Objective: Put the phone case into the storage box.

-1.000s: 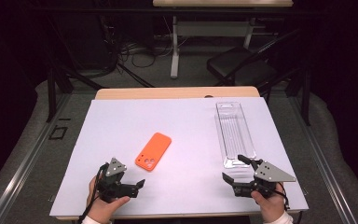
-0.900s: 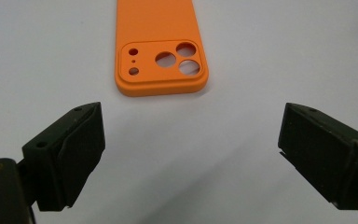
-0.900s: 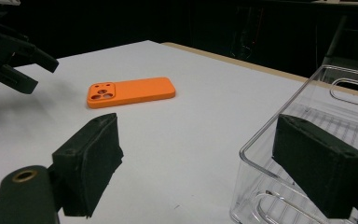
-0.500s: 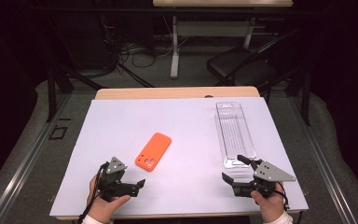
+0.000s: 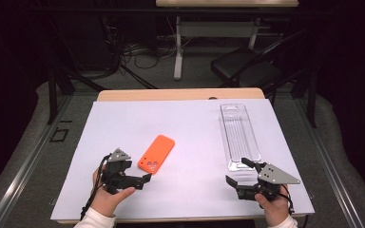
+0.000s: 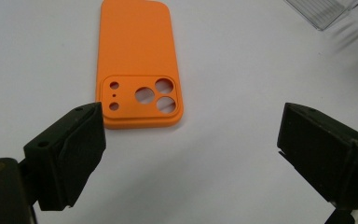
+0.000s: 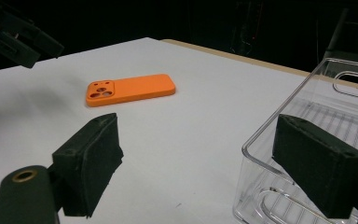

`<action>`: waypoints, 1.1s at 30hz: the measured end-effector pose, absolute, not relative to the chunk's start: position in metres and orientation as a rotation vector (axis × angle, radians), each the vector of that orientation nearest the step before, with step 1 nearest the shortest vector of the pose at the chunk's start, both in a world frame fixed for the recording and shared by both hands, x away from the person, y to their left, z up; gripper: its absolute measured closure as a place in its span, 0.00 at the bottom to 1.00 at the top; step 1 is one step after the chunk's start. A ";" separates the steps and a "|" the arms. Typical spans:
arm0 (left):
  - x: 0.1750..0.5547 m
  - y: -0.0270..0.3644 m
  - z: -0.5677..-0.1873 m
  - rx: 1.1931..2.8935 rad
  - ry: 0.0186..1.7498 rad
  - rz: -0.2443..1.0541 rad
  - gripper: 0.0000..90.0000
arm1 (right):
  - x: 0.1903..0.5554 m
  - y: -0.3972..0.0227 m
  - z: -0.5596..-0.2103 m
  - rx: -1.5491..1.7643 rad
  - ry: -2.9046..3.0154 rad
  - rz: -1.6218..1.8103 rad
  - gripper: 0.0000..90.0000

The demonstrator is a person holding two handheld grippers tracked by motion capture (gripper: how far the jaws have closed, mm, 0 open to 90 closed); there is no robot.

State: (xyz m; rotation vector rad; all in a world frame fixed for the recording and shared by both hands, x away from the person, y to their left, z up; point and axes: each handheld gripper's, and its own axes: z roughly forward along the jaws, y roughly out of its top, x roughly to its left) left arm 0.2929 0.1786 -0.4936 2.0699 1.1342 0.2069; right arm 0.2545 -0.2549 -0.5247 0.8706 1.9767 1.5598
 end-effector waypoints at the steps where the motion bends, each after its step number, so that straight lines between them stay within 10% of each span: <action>1: 0.295 0.177 -0.492 2.072 1.132 0.207 0.09 | 0.254 -0.255 -0.525 0.871 1.976 1.560 0.16; 33: 0.331 0.181 -0.460 2.161 1.177 0.204 0.09 | 0.255 -0.256 -0.525 0.879 1.976 1.566 0.16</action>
